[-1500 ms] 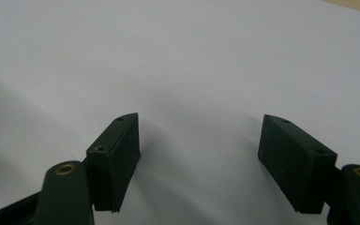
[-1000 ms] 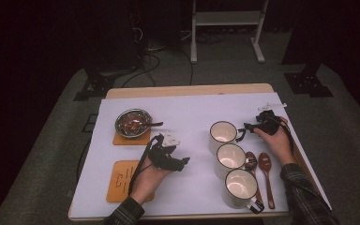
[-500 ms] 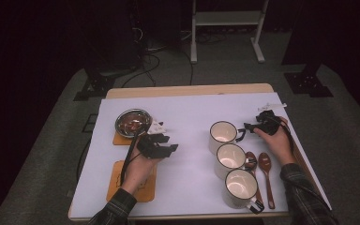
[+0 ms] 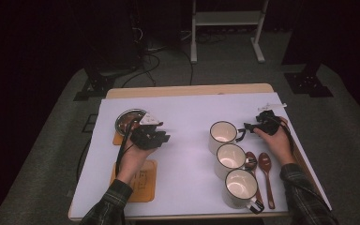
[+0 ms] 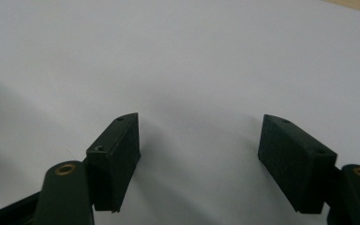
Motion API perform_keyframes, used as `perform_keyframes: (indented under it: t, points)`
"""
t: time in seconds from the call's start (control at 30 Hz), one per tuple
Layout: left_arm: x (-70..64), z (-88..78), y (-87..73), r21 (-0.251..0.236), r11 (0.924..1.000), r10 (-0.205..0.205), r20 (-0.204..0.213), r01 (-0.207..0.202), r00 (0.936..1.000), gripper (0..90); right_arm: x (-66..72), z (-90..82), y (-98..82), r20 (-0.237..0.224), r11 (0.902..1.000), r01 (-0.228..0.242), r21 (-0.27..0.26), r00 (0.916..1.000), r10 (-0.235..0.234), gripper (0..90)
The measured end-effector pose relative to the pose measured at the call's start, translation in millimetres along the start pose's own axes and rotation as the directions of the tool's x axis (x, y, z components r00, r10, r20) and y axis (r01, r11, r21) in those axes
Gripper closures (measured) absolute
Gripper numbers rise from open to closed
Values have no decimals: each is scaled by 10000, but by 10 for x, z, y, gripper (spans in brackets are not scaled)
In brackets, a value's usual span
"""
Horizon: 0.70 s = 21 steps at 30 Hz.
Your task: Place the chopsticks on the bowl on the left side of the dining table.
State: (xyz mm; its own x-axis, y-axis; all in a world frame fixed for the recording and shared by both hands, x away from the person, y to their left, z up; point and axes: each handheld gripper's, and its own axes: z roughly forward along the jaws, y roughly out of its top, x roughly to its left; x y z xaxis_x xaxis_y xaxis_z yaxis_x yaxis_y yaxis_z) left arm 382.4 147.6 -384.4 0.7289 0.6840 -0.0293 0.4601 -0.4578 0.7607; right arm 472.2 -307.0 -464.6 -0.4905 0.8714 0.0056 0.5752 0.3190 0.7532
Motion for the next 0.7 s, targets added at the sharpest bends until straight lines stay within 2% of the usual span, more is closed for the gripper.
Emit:
perform_keyframes:
  t: [0.17, 0.27, 0.63, 0.7]
  points:
    - [106, 45, 16, 157, 9998, -104, 23, 104, 9999, 893, -1, 0, 0, 1, 10000, 2, -2, 10000, -2, 280]
    - [175, 63, 26, 280, 9995, -156, -2, 156, 9999, 897, -1, 1, 0, -4, 10000, -5, 0, 10000, 5, 280]
    - [373, 147, 51, 174, 9979, -623, -183, 627, 9979, 895, -2, 1, 0, -6, 10000, -6, -1, 10000, 6, 280]
    - [403, 177, 55, 274, 9975, -640, -232, 646, 9977, 895, -2, 0, 0, -8, 10000, -10, -1, 10000, 10, 280]
